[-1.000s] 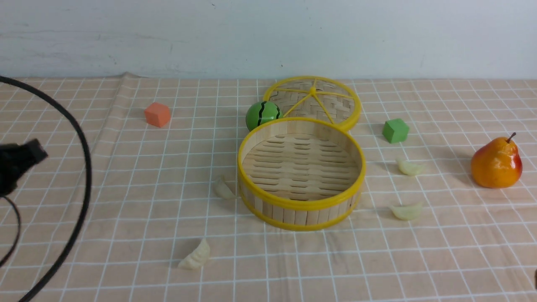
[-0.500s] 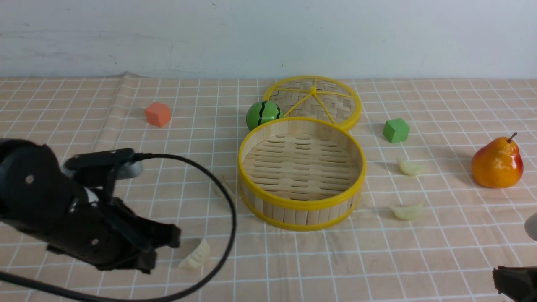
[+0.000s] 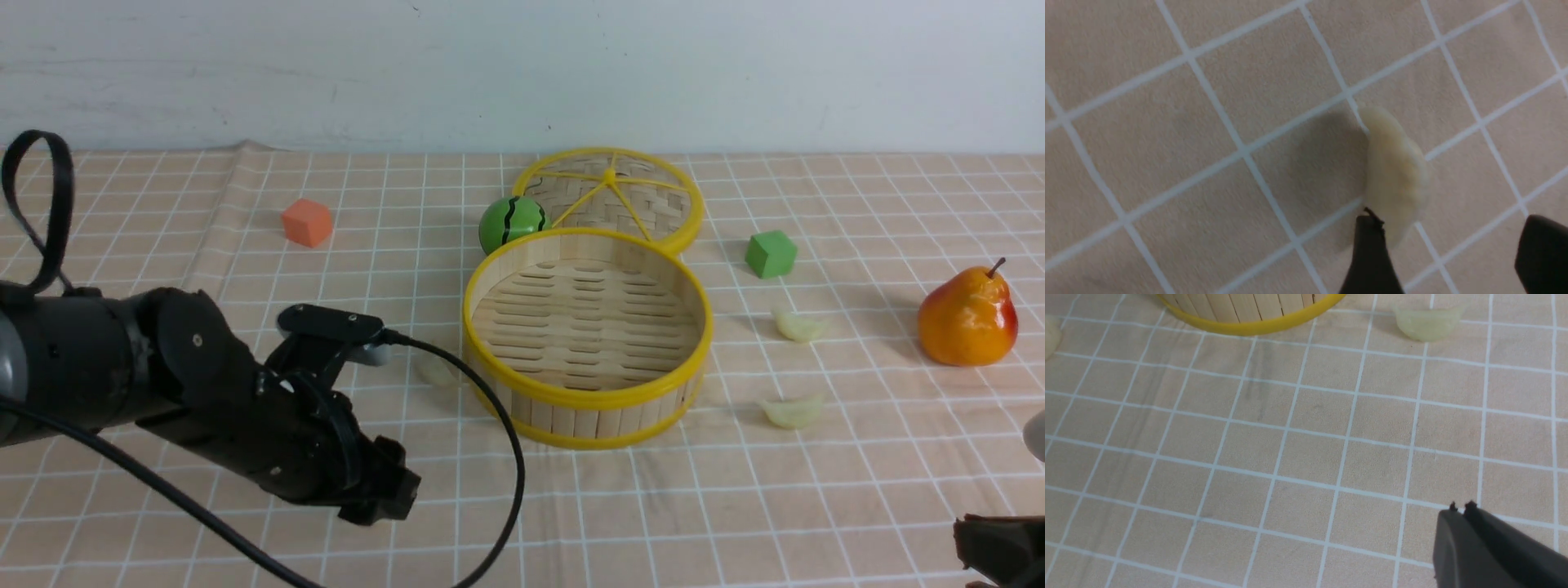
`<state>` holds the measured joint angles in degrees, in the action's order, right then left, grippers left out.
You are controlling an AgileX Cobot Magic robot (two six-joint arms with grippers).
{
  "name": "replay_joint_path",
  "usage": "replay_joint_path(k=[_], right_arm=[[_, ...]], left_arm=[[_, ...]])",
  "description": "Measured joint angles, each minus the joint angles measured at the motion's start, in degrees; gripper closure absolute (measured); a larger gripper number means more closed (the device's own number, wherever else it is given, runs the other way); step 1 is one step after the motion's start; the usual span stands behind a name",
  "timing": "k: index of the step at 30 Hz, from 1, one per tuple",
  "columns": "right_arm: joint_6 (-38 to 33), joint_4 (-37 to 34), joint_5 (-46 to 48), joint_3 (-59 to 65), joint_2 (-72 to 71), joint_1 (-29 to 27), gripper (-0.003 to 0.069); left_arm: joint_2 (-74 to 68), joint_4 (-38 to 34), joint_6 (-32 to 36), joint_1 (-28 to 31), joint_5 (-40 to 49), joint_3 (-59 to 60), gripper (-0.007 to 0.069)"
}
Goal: Put the dumplings into the steamer on the table with the brown tablecloth.
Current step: 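Reach for and grasp a dumpling on the table with the left gripper, then place the dumpling into the bamboo steamer basket with the left gripper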
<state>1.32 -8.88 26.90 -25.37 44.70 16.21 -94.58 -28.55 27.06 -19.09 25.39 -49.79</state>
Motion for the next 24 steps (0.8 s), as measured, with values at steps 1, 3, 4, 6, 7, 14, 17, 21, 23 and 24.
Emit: replay_joint_path(k=[1, 3, 4, 6, 7, 14, 17, 21, 23, 24], right_arm=[[0.00, 0.00, 0.00, 0.00, 0.00, 0.00, 0.0635], [0.00, 0.00, 0.00, 0.00, 0.00, 0.00, 0.0631], [0.00, 0.00, -0.04, 0.00, 0.00, 0.00, 0.0630], [0.00, 0.00, -0.04, 0.00, 0.00, 0.00, 0.0627], [0.00, 0.00, -0.04, 0.00, 0.00, 0.00, 0.0626], [0.00, -0.60, -0.26, 0.00, 0.00, 0.00, 0.0617], [0.00, -0.65, -0.40, 0.00, 0.00, 0.00, 0.0615], [-0.06, -0.65, -1.50, 0.00, 0.00, 0.00, 0.0608], [-0.06, -0.78, -1.89, 0.00, 0.00, 0.00, 0.0606], [-0.06, -0.83, -1.95, 0.00, 0.00, 0.00, 0.0606]], left_arm=[[-0.44, -0.05, 0.41, 0.00, -1.08, -0.07, 0.0148], [-2.63, -0.21, 1.40, 0.00, -4.21, -0.34, 0.0156], [-3.36, -0.26, 1.47, 0.00, -4.69, -0.39, 0.0177], [-3.98, -0.32, 1.59, 0.00, -4.76, -0.39, 0.0214], [-4.79, -0.39, 1.59, 0.00, -4.32, -0.39, 0.0263], [-5.01, -2.95, 1.28, 0.00, -0.46, -1.66, 0.0447], [-3.29, -7.04, -0.19, -0.13, 7.58, -5.57, 0.0446], [-1.37, -9.80, -5.50, -2.67, 13.08, -17.20, 0.0446], [-1.77, -8.38, -8.69, -4.37, 12.88, -22.10, 0.0446], [-3.09, -5.15, -12.21, -6.13, 12.66, -26.83, 0.0446]])
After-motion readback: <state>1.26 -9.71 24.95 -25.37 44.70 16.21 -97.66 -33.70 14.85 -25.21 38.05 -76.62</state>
